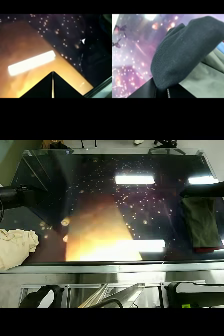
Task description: Fold the shirts.
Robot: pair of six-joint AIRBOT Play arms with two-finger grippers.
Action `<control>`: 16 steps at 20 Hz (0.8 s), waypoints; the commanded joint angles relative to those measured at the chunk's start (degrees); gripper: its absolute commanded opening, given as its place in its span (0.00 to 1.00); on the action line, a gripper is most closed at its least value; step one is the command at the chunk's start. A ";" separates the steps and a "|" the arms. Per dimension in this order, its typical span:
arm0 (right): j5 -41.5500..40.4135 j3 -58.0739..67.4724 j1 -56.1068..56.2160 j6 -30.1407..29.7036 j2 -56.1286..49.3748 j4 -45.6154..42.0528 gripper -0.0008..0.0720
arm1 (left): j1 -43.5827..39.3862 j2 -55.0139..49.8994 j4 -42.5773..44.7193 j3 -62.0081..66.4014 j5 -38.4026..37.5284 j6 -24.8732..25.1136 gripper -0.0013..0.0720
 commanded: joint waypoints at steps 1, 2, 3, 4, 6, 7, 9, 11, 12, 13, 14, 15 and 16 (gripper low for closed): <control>1.86 0.04 -0.28 -0.13 2.16 -0.37 0.05 | 0.04 -0.04 0.02 -0.02 0.15 0.04 0.04; 1.84 0.04 -0.28 -1.46 3.02 -0.42 0.05 | 0.04 -0.04 0.00 -0.02 0.15 0.07 0.04; 1.57 0.04 -0.28 -1.99 3.93 -0.39 0.05 | 0.04 -0.04 0.02 -0.02 0.15 0.07 0.04; 1.53 0.04 -0.28 -2.08 4.72 -0.42 0.05 | 0.04 -0.04 0.02 -0.02 0.15 0.07 0.04; 1.95 0.04 -0.28 -2.47 5.70 -0.37 0.05 | 0.07 -0.04 0.02 -0.02 0.15 0.07 0.04; 2.51 0.04 -0.28 -2.47 5.99 -0.37 0.05 | 0.04 -0.04 0.02 -0.02 0.15 0.07 0.04; 5.57 0.04 -0.28 -2.49 6.19 -0.44 0.05 | 0.04 -0.04 0.02 -0.02 0.15 0.09 0.04; 11.26 -0.15 -0.28 -2.45 6.14 -2.05 0.05 | 0.04 -0.04 0.04 -0.02 0.15 0.09 0.04; 14.67 -0.74 -0.28 -2.43 6.16 -3.52 0.06 | 0.04 -0.04 0.04 -0.02 0.15 0.11 0.04; 17.86 -1.53 -0.28 -2.29 6.19 -5.22 0.06 | 0.04 -0.04 0.04 -0.02 0.17 0.24 0.04; 21.07 -2.62 -0.28 -1.25 6.36 -8.61 0.05 | 0.04 -0.04 0.04 -0.02 0.22 0.66 0.04; 23.10 -4.09 -0.28 -0.57 6.88 -12.83 0.06 | 0.04 -0.04 0.04 -0.02 0.26 0.70 0.04; 23.93 -6.16 -0.28 -0.44 7.56 -17.03 0.06 | 0.04 -0.04 0.04 -0.02 0.22 0.70 0.04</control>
